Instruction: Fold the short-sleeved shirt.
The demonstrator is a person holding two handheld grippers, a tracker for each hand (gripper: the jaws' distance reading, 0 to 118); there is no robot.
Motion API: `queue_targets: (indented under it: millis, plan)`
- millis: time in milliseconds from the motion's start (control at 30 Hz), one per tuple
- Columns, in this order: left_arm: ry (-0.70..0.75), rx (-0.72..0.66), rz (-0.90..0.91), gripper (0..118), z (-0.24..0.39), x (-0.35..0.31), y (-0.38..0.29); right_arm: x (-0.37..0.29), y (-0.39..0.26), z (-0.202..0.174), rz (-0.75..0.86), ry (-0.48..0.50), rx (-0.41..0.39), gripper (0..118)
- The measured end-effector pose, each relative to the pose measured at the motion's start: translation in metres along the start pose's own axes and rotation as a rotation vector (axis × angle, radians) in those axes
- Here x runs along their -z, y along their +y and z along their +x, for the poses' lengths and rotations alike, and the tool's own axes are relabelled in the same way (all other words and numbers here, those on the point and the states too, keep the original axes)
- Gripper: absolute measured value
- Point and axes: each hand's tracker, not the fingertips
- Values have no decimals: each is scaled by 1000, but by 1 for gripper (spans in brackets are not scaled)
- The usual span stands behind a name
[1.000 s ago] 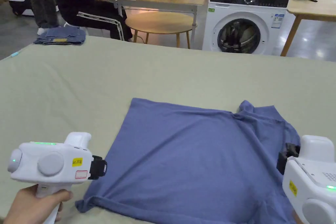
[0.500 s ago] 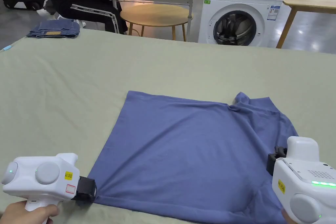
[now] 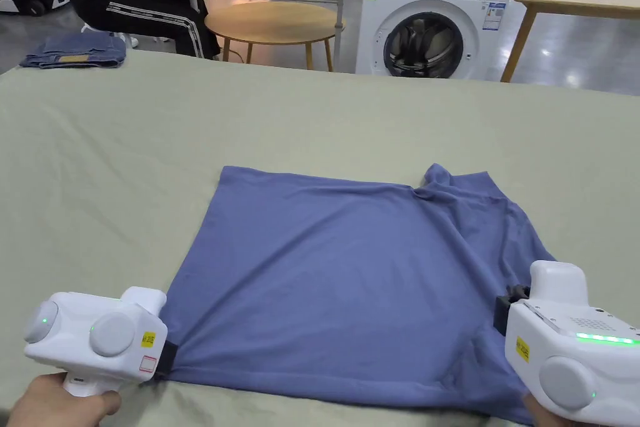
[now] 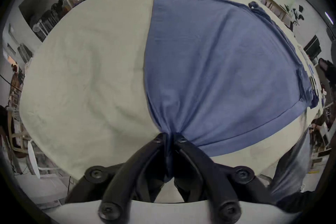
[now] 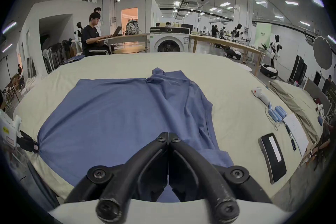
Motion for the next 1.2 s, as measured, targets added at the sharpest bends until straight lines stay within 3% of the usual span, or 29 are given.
queue_targets:
  millis: [267, 300, 433, 533, 800, 867, 933, 1000, 1200]
  plan:
    - [-3, -12, 7, 1, -2, -4, -2, -3, -6, 21, -224, -34, -70, 0]
    - [-4, -15, 8, 1, -2, -4, -3, -2, -7, 25, -245, -37, -69, 5]
    - [-12, -19, 8, 1, -1, -10, -6, 2, -16, 40, -366, -62, -104, 49]
    - [-19, -24, 10, 1, -2, -13, -7, -6, -22, 48, -389, -80, -103, 61]
    - [-27, -32, 14, 1, -2, -15, -9, 1, -51, 65, -519, -90, -104, 61]
    - [-26, -32, 24, 1, -2, -17, -11, 12, -61, 70, -549, -77, -79, 49]
    - [-24, -32, 36, 1, -2, -20, -12, 16, -67, 75, -543, -5, 0, 26]
    - [-28, -32, 41, 1, -3, -20, -13, 11, -65, 72, -528, 10, 15, 8]
    - [-34, -39, 89, 1, -5, -35, -11, -5, -52, 67, -490, 22, 20, 6]
